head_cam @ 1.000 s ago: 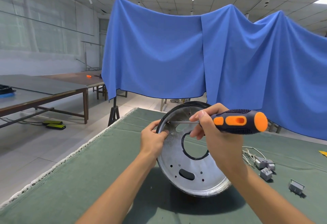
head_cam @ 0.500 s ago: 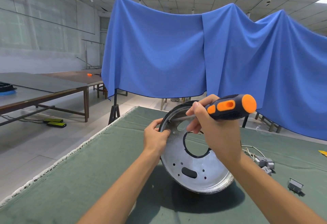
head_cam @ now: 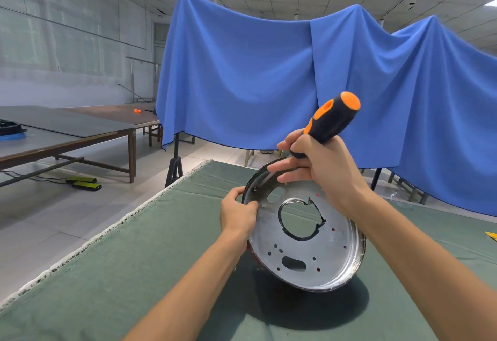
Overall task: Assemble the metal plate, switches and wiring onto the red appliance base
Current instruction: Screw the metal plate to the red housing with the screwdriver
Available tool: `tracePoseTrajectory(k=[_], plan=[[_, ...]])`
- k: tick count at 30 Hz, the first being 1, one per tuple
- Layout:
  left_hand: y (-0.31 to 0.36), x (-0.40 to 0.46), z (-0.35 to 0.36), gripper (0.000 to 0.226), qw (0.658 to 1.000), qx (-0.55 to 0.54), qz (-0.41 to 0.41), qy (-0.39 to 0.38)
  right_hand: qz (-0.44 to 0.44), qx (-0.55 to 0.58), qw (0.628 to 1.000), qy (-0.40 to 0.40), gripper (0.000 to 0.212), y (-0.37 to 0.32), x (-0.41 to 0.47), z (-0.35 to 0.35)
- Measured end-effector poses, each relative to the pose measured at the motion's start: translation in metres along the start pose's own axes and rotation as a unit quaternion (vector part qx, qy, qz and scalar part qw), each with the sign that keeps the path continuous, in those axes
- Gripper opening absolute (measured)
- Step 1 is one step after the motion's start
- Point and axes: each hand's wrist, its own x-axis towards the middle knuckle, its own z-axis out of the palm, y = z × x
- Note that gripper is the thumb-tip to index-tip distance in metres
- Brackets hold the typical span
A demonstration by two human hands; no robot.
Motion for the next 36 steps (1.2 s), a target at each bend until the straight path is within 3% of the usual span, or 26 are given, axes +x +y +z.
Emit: tracePoseTrajectory(k=[4, 7, 10, 12, 13, 16, 19, 26, 33, 36], plan=[[-0.004, 0.001, -0.003, 0.022, 1.000, -0.003, -0.015, 0.013, -0.034, -0.148, 0.988, 0.027, 0.011, 0.005, 0.004, 0.001], [-0.006, 0.001, -0.004, 0.022, 0.999, -0.005, -0.023, 0.023, -0.133, -0.359, 0.917, 0.114, 0.029, 0.009, 0.012, 0.006], [-0.009, 0.000, -0.005, 0.022, 0.999, -0.012, -0.045, 0.022, -0.174, -0.434, 0.860, 0.204, 0.048, 0.012, 0.019, 0.018], [-0.012, -0.002, -0.006, 0.022, 0.997, -0.017, -0.071, 0.015, -0.162, -0.470, 0.839, 0.221, 0.049, 0.013, 0.027, 0.023], [-0.014, -0.002, -0.007, 0.022, 0.996, -0.019, -0.083, 0.009, -0.149, -0.459, 0.850, 0.212, 0.041, 0.014, 0.033, 0.024], [-0.016, -0.001, -0.012, 0.020, 0.995, -0.007, -0.101, -0.025, -0.096, -0.266, 0.953, 0.105, 0.019, 0.013, 0.045, 0.028], [-0.018, 0.001, -0.016, 0.020, 0.993, 0.011, -0.102, -0.064, -0.063, -0.148, 0.987, 0.015, 0.016, 0.017, 0.048, 0.035], [-0.031, 0.005, -0.027, 0.017, 0.980, 0.053, -0.148, -0.118, 0.067, -0.040, 0.994, -0.077, 0.005, 0.025, 0.047, 0.036], [-0.027, -0.001, -0.029, 0.018, 0.967, 0.127, -0.133, -0.179, -0.061, -0.279, 0.958, -0.002, 0.015, 0.042, 0.049, 0.035], [-0.025, -0.005, -0.027, 0.017, 0.970, 0.123, -0.130, -0.166, -0.088, -0.342, 0.934, 0.048, 0.035, 0.049, 0.054, 0.032]])
